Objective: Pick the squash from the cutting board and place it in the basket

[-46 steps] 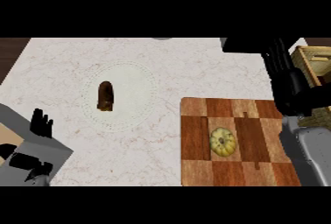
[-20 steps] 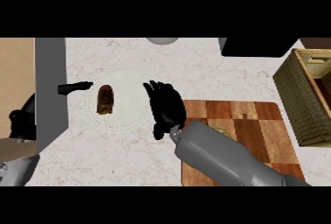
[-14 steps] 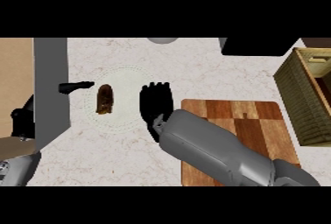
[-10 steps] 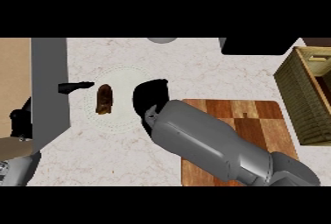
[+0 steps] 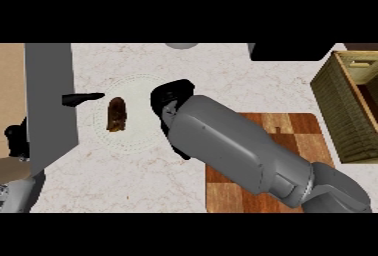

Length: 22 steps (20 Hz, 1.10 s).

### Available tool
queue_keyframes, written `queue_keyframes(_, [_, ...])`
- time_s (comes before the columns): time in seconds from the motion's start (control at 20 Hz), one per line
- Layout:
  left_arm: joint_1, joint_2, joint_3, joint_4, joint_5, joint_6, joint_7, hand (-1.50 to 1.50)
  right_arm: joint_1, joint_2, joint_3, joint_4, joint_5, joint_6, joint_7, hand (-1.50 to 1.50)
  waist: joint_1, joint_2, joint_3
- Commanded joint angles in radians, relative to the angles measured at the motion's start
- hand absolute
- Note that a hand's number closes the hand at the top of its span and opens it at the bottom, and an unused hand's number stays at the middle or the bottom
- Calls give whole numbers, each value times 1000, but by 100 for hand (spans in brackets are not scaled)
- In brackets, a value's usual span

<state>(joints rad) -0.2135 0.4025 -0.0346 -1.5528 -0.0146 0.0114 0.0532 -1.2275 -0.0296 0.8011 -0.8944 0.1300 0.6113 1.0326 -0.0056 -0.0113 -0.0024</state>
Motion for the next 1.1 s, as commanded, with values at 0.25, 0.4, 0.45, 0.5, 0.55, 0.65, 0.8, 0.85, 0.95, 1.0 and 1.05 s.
queue_keyframes(0.25, [49, -22, 24, 19, -26, -1, -82, 0, 64, -9, 58, 11, -10, 150, 175, -150, -10, 3, 1])
queue_keyframes(0.4, [0, -31, 41, 26, -23, 2, -39, 0, 110, -27, 79, 8, -16, 168, 185, -150, -19, 3, 1])
queue_keyframes(0.45, [45, -23, 43, -7, -30, -7, -70, 0, 125, -55, 72, 4, -16, 174, 164, -150, -8, 3, 1])
queue_keyframes(0.5, [34, -36, 38, 5, -30, -8, -67, 0, 145, -69, 86, -24, -20, 192, 175, -150, -19, 0, 1])
queue_keyframes(0.55, [15, -6, 60, -31, -11, -33, -26, 0, 151, -52, 90, -7, -10, 171, 188, -150, -9, 1, 2])
queue_keyframes(0.65, [71, -18, 54, -36, -31, -30, -71, 0, 179, -68, 114, 2, 21, 161, 159, -150, 0, 4, 2])
queue_keyframes(0.8, [56, -30, 71, -7, -35, -29, -73, 0, 255, -166, 142, -98, 55, 153, 120, -150, -16, 2, 2])
queue_keyframes(0.85, [15, -96, 7, 11, -93, 17, -58, 0, 244, -127, 128, -83, 60, 146, 137, -150, -14, 6, 2])
queue_keyframes(0.95, [6, -56, 55, -2, -57, -29, -37, 0, 285, -169, 112, -145, 72, 148, 146, -150, -12, 5, 2])
queue_keyframes(1.0, [13, -30, 78, 6, -42, -58, -48, 0, 311, -146, 121, -160, 72, 140, 193, -150, -13, 3, 2])
queue_keyframes(1.05, [27, -64, 66, 19, -57, -37, -65, 0, 280, -139, 90, -194, 55, 180, 218, -150, -11, 4, 2])
